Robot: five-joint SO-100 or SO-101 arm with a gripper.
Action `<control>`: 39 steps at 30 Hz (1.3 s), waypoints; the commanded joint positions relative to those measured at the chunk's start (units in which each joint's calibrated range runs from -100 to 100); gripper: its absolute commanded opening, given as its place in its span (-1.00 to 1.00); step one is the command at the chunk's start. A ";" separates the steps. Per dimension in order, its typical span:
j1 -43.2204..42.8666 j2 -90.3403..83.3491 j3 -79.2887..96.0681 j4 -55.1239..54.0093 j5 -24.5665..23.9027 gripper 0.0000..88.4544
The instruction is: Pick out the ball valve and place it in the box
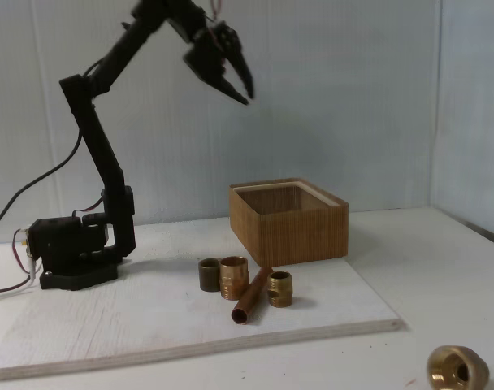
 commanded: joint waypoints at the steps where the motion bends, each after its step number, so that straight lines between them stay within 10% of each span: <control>1: -1.32 -6.54 0.57 1.12 -2.36 -0.98; 8: -10.03 -32.82 30.00 -2.15 -3.03 -0.98; 19: -0.88 -70.81 96.15 -45.46 -2.62 -0.98; 39: 6.13 -82.34 122.51 -46.49 -2.56 -0.98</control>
